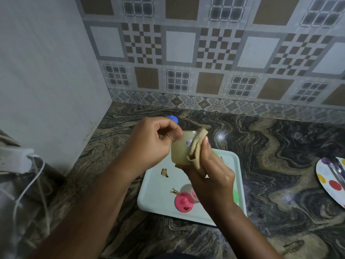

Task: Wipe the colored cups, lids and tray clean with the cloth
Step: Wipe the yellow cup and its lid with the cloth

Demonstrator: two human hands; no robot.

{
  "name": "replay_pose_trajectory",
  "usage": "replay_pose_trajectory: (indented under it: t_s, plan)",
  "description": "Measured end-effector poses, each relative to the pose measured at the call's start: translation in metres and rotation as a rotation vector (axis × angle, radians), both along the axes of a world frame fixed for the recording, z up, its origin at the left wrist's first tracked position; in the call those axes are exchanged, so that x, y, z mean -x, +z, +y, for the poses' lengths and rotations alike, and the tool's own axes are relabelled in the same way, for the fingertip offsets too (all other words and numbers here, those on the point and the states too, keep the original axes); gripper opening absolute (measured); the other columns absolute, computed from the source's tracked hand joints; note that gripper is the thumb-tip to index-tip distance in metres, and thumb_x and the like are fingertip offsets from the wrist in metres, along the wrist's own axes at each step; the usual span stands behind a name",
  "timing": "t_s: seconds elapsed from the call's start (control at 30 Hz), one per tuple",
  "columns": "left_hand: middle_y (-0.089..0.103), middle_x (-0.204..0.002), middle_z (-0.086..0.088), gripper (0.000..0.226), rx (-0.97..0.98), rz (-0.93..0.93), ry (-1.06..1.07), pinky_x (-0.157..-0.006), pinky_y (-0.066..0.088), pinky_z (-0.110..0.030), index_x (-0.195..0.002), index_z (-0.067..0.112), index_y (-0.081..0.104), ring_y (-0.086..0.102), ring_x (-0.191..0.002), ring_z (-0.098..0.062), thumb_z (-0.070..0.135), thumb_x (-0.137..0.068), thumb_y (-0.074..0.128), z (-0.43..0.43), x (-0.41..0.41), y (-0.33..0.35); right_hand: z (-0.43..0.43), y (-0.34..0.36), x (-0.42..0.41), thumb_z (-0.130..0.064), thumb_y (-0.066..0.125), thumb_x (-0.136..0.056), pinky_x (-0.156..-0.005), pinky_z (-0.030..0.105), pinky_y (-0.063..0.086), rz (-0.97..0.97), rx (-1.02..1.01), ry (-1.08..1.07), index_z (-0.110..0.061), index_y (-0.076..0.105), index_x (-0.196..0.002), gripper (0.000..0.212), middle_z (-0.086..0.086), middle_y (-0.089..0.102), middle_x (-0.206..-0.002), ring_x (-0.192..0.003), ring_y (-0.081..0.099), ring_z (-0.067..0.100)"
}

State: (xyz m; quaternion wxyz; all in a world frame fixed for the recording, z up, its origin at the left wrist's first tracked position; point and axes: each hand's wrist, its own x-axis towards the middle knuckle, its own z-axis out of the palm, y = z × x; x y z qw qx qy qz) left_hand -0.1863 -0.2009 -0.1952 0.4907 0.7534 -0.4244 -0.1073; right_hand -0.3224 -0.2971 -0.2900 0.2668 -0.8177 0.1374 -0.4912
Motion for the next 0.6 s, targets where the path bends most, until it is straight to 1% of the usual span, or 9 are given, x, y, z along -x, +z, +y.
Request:
replay_pose_trajectory:
  t_s: [0.03,0.1,0.17,0.27,0.33,0.4,0.47,0.53,0.6]
  plan:
    - [0.072,-0.080,0.013,0.015,-0.009,-0.049,0.008,-0.070,0.050,-0.012,-0.080,0.026,0.072,0.067,-0.079,-0.002,0.014,-0.089,0.071,-0.001,0.002,0.003,0.000,0.000,-0.002,-0.029,0.083,-0.078,-0.092,0.021,0.055,-0.001,0.053,-0.021,0.012,0.060,-0.126,0.067,0.024,0.071,-0.115,-0.103,0.073,0.024]
    - [0.073,-0.081,0.013,0.012,-0.004,-0.104,0.017,-0.073,0.051,-0.012,-0.083,0.025,0.074,0.067,-0.080,-0.002,0.014,-0.088,0.072,-0.002,0.006,0.005,0.001,-0.002,-0.004,-0.027,0.083,-0.078,-0.096,0.023,0.054,0.000,0.086,-0.046,0.010,0.061,-0.125,0.064,0.025,0.068,-0.121,-0.110,0.071,0.029]
    - [0.075,-0.085,0.010,0.005,0.045,-0.040,0.013,-0.078,0.056,-0.023,-0.089,0.022,0.077,0.070,-0.082,-0.007,0.019,-0.088,0.073,-0.002,0.004,0.003,-0.001,-0.001,-0.003,-0.033,0.079,-0.082,-0.087,0.023,0.057,-0.011,0.008,-0.034,0.007,0.059,-0.130,0.066,0.021,0.073,-0.113,-0.096,0.075,0.026]
    - [0.077,-0.100,0.005,0.025,0.085,0.214,-0.035,-0.086,0.060,-0.041,-0.104,0.019,0.077,0.073,-0.095,-0.016,0.034,-0.086,0.069,0.003,-0.004,-0.001,-0.004,0.006,0.001,-0.050,0.068,-0.090,-0.066,0.026,0.055,-0.055,-0.173,0.018,0.003,0.055,-0.136,0.071,0.008,0.073,-0.087,-0.070,0.063,0.013]
    - [0.077,-0.103,0.000,0.029,0.098,0.301,-0.062,-0.089,0.058,-0.049,-0.102,0.019,0.077,0.073,-0.099,-0.020,0.037,-0.081,0.070,0.006,-0.008,-0.004,-0.006,0.009,0.003,-0.050,0.067,-0.090,-0.063,0.024,0.051,-0.071,-0.193,0.052,0.002,0.053,-0.137,0.072,0.006,0.069,-0.080,-0.068,0.058,0.009]
    - [0.077,-0.095,-0.007,0.018,0.116,0.309,-0.043,-0.082,0.059,-0.055,-0.088,0.024,0.078,0.072,-0.093,-0.033,0.037,-0.077,0.073,0.006,-0.009,-0.006,-0.005,0.008,0.002,-0.040,0.075,-0.085,-0.072,0.015,0.051,-0.058,-0.165,0.063,0.005,0.054,-0.135,0.070,0.006,0.071,-0.088,-0.080,0.062,-0.005]
    - [0.075,-0.089,-0.008,0.008,0.114,0.257,-0.002,-0.077,0.060,-0.054,-0.080,0.024,0.076,0.070,-0.088,-0.036,0.032,-0.080,0.076,0.005,-0.008,-0.005,-0.004,0.005,0.000,-0.028,0.080,-0.082,-0.087,0.015,0.053,-0.035,-0.093,0.037,0.007,0.056,-0.133,0.067,0.018,0.074,-0.109,-0.101,0.069,0.004]
    - [0.074,-0.084,0.000,0.006,0.092,0.132,0.042,-0.076,0.059,-0.042,-0.080,0.023,0.074,0.070,-0.081,-0.021,0.021,-0.085,0.076,0.002,-0.004,-0.005,-0.003,0.004,-0.002,-0.021,0.081,-0.082,-0.103,0.018,0.049,-0.024,0.017,0.014,0.010,0.058,-0.130,0.062,0.027,0.064,-0.129,-0.122,0.062,0.019]
    - [0.072,-0.082,0.008,0.005,0.084,0.021,0.090,-0.073,0.057,-0.028,-0.083,0.020,0.073,0.067,-0.076,-0.009,0.017,-0.086,0.074,-0.001,0.001,-0.004,-0.001,0.004,-0.005,-0.014,0.083,-0.081,-0.108,0.015,0.042,-0.005,0.075,0.010,0.013,0.059,-0.128,0.059,0.029,0.058,-0.134,-0.127,0.057,0.024]
